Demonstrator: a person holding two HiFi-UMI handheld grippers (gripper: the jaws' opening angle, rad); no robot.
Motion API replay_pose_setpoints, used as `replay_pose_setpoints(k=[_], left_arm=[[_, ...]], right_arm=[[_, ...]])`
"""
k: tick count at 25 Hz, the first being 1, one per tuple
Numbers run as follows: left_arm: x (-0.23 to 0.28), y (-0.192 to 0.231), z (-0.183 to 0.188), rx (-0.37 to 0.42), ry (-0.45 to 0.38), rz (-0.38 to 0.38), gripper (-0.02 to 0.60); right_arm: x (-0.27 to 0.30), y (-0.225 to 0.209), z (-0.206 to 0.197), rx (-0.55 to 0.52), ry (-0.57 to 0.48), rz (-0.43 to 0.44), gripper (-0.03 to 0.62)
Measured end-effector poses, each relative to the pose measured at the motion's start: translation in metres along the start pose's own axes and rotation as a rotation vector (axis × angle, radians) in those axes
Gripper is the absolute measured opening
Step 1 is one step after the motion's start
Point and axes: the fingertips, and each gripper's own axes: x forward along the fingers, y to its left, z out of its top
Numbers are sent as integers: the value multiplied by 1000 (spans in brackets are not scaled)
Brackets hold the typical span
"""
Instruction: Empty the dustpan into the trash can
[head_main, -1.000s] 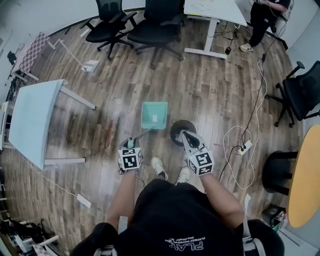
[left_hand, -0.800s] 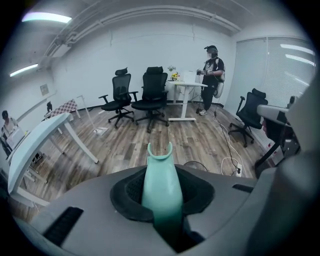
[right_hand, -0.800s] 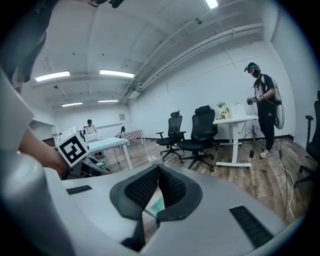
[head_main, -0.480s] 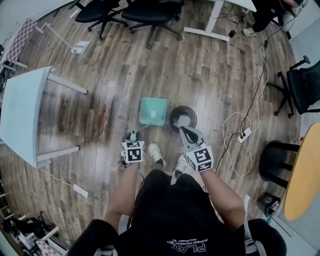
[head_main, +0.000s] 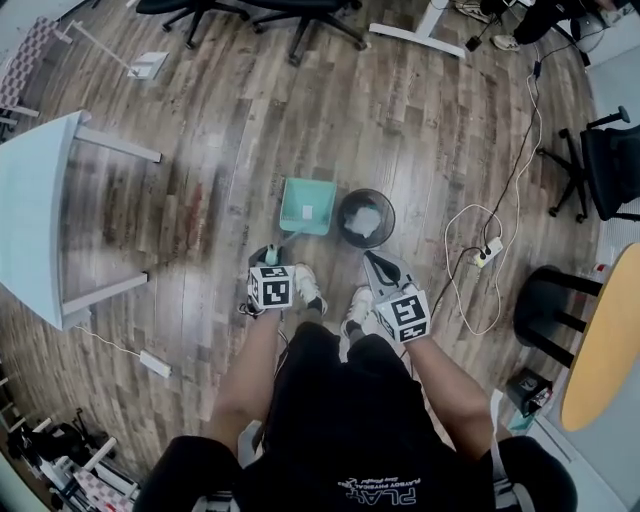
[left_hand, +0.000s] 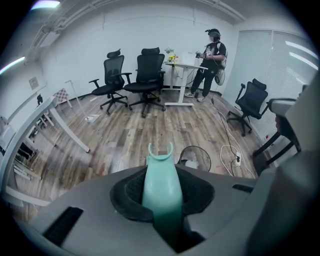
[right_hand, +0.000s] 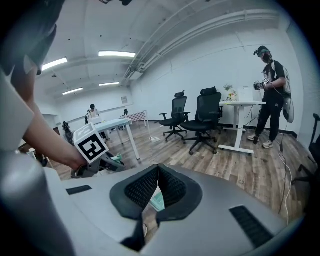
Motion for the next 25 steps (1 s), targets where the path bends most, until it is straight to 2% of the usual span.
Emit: replay_pose_setpoints(k=[12, 15, 19, 25], left_arm=[[42, -13, -9, 96, 91, -28, 98], [48, -12, -14, 85, 105, -29, 98], [51, -16, -26, 24, 129, -55, 98], [53, -18, -38, 72, 156, -22, 98]], right_arm=[[2, -9, -16, 58, 29, -22, 23], [1, -9, -18, 68, 33, -31, 23], [-1, -12, -22, 76, 33, -44, 23], [-3, -6, -27, 82, 26, -57, 23]])
